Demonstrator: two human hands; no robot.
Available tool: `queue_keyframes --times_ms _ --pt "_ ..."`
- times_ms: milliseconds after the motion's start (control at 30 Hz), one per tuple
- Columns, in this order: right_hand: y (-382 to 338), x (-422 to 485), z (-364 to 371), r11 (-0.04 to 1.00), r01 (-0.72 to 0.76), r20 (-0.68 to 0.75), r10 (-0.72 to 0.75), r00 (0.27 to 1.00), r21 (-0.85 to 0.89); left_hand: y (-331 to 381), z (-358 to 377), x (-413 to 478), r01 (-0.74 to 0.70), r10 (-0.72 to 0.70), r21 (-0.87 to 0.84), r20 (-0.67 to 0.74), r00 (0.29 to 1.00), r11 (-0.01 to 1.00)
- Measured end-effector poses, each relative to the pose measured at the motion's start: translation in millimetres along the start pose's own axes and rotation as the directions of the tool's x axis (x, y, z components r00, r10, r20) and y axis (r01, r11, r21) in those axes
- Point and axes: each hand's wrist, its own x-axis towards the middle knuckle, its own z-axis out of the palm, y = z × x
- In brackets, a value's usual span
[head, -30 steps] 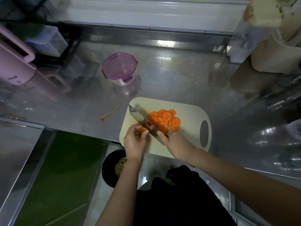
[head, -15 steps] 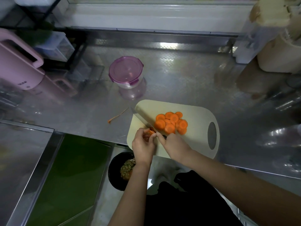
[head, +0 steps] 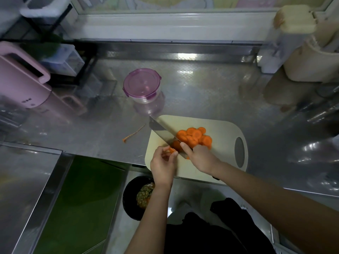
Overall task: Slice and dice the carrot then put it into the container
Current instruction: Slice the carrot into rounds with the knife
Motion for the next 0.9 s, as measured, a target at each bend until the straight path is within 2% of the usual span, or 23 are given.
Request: queue_keyframes --times_ms 133,200,533,900 --pt "9.4 -10.6 -1.6 0.988 0.111 -0.081 -0.102 0.991 0.109 -4.4 0.4 1.1 -0.008 0.008 -0.019 0.004 1.000 1.000" --pt "14.8 -19.3 -4.8 0.980 0.114 -0.090 -0.100 0.991 0.165 -4.4 0.2 0.8 -0.010 0.010 -0.016 0.012 1.000 1.000" --pt "23.8 -34.6 -3.9 0.983 0.133 -0.070 -0.125 0.990 0.129 -2.6 1.3 -3.2 -0.001 0.000 0.010 0.034 0.999 1.000" --pt "22.4 -36.3 -4.8 0.993 0.065 -0.051 -0.060 0.997 0.103 1.7 0.2 -5.8 0.013 -0.013 -0.028 -0.006 1.000 1.000"
